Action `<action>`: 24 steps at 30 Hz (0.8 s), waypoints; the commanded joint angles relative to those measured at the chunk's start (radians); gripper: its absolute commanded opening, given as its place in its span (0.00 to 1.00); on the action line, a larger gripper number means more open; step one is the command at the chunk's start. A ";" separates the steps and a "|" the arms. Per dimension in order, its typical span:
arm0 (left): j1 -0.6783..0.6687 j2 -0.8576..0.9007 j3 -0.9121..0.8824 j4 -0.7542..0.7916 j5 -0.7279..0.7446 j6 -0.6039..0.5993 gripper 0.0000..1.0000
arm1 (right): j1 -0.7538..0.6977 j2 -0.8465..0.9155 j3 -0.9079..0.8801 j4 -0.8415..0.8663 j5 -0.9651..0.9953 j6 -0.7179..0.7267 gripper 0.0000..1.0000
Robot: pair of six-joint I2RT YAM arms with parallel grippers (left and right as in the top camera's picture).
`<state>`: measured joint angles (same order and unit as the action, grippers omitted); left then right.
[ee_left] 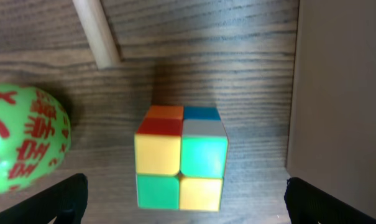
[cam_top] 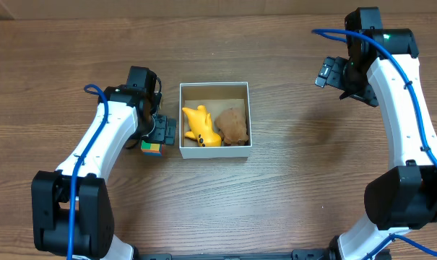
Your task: Pack container
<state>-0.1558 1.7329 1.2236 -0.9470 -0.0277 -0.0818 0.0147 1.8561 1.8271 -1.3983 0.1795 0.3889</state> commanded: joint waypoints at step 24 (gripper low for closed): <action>0.000 0.008 -0.175 0.279 -0.008 0.037 1.00 | 0.002 -0.027 0.020 0.005 0.000 0.001 1.00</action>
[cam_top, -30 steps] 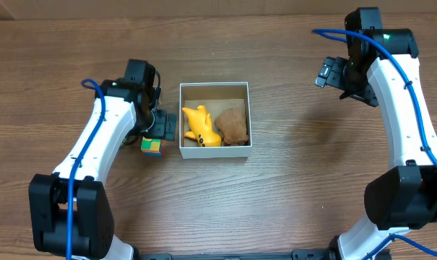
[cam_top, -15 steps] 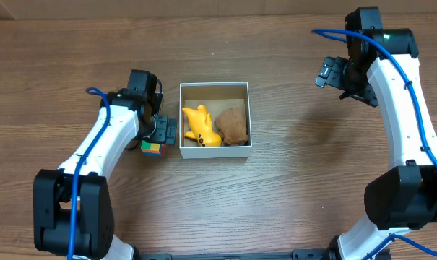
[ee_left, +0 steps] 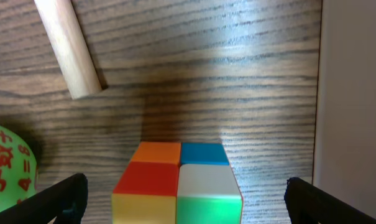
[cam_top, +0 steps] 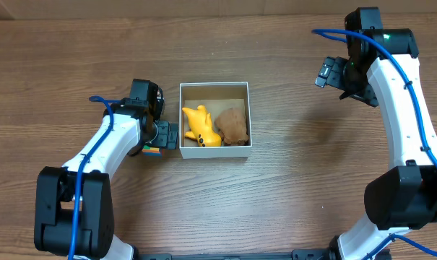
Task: Pack container
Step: 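Close the left gripper on the 2x2 Rubik's cube and lift it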
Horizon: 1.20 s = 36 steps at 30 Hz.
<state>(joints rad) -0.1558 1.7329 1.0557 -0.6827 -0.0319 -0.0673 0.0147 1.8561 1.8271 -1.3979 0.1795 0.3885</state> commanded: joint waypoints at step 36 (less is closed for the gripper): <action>0.001 0.037 -0.066 0.121 -0.030 0.088 1.00 | 0.002 -0.027 0.020 0.005 0.000 0.002 1.00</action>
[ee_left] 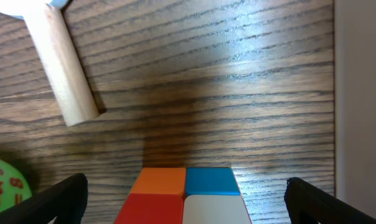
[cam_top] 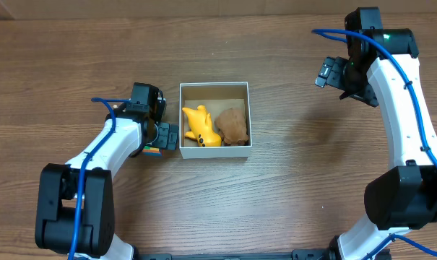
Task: Pack container
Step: 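Close the left gripper on the 2x2 Rubik's cube and lift it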
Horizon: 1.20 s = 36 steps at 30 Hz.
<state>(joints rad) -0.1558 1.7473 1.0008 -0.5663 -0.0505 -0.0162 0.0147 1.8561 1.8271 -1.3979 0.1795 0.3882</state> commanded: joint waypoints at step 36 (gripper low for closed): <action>0.035 0.031 -0.010 -0.002 0.043 0.039 0.59 | 0.002 -0.027 0.020 0.005 0.000 0.002 1.00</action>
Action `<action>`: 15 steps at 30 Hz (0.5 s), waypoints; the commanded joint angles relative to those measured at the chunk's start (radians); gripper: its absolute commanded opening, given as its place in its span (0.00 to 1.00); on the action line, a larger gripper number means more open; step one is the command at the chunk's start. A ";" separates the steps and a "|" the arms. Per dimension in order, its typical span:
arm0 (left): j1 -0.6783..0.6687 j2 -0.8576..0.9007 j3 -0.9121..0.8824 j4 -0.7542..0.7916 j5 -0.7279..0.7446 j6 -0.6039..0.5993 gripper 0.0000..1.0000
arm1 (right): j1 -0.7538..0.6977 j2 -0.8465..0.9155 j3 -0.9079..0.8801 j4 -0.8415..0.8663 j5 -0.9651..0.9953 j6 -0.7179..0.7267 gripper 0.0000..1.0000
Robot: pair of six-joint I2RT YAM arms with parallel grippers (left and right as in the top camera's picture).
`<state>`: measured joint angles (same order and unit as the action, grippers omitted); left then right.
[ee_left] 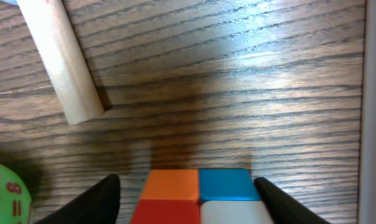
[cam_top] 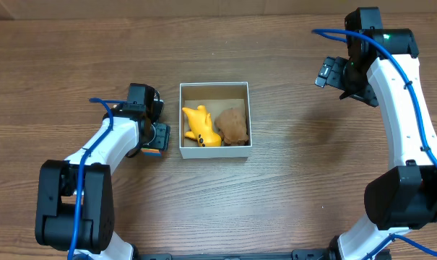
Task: Pack container
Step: 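Close the left gripper on the 2x2 Rubik's cube and lift it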
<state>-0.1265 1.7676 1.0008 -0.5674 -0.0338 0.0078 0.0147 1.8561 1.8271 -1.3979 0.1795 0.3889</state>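
A multicoloured cube [ee_left: 200,199] sits on the wooden table just left of the white box [cam_top: 214,85]. In the overhead view the cube [cam_top: 152,152] pokes out under my left gripper [cam_top: 154,144]. In the left wrist view that gripper [ee_left: 188,190] straddles the cube, and its dark fingers [ee_left: 104,202] stand close against both sides. Inside the box lie a yellow toy [cam_top: 201,126] and a brown toy [cam_top: 232,125]. My right gripper [cam_top: 326,72] hangs high at the far right, away from everything, and its jaws are too small to read.
A wooden stick [ee_left: 60,59] lies on the table beyond the cube, to the left. A green ball with red markings [ee_left: 4,198] sits at the left edge. The box's white wall runs along the right of the left wrist view.
My left gripper's fingers, wide apart before, have come in against the cube's two sides. The arm sits slightly further left. The right arm has not moved.
My left gripper hung open above the cube beside the box. At the following two moments it was lower and nearer, still wide open, with the cube filling the bottom of its view. Now its fingers have closed in on the cube.
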 commanded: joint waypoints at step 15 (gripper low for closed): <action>0.005 0.010 0.114 -0.095 0.027 0.011 0.51 | 0.002 -0.027 0.020 0.005 0.000 0.001 1.00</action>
<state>-0.1265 1.7679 1.0233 -0.6292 -0.0257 0.0109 0.0147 1.8561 1.8271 -1.3979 0.1795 0.3885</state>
